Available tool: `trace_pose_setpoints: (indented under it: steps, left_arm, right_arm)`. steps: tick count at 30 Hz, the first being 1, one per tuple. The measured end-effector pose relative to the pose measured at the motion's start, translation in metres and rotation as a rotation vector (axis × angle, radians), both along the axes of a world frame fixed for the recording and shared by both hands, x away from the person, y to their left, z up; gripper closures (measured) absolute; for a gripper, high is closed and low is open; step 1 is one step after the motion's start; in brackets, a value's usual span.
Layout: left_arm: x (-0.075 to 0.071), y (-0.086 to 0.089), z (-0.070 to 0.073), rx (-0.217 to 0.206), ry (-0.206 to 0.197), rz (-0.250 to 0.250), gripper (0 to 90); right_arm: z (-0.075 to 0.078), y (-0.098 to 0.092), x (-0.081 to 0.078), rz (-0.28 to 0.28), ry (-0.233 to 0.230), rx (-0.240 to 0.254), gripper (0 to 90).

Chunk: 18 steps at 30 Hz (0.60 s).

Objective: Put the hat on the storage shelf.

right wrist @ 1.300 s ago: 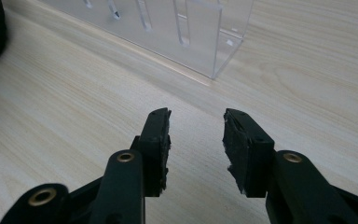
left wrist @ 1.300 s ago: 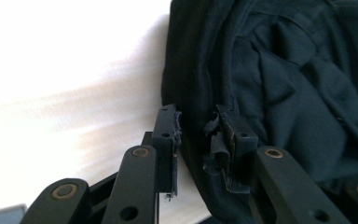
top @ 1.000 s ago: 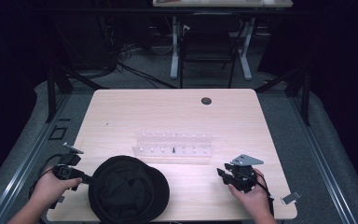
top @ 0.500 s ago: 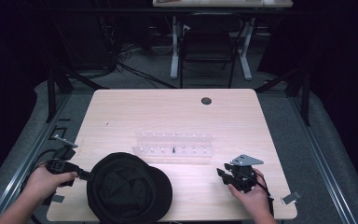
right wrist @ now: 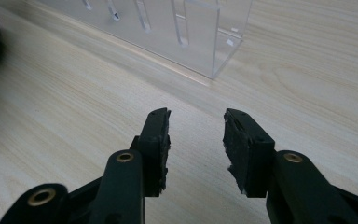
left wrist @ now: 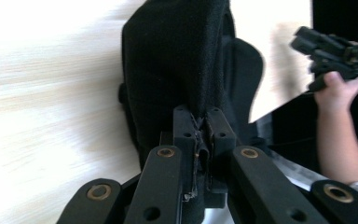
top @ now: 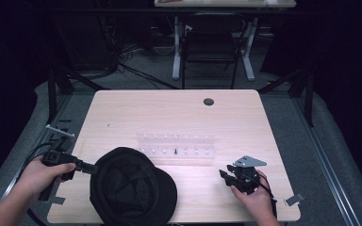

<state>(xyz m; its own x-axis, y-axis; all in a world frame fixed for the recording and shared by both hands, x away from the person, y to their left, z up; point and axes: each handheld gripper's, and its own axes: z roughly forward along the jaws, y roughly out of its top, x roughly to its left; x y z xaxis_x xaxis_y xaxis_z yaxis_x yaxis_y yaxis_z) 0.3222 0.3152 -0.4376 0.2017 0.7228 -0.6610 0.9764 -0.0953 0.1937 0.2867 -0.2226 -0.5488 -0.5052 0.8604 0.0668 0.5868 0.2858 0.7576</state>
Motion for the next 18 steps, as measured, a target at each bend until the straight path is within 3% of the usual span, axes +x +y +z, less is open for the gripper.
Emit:
trace_pose_setpoints:
  steps: [8,18]
  left_arm:
    - [-0.001,-0.003,0.020,-0.139,0.005,0.000,85.6]
    - [-0.002,-0.003,0.039,-0.228,0.000,0.007,85.7]
  right_arm:
    - [0.000,0.000,0.000,-0.003,-0.003,0.005,60.2]
    - [0.000,0.000,0.000,-0.003,0.000,0.008,59.6]
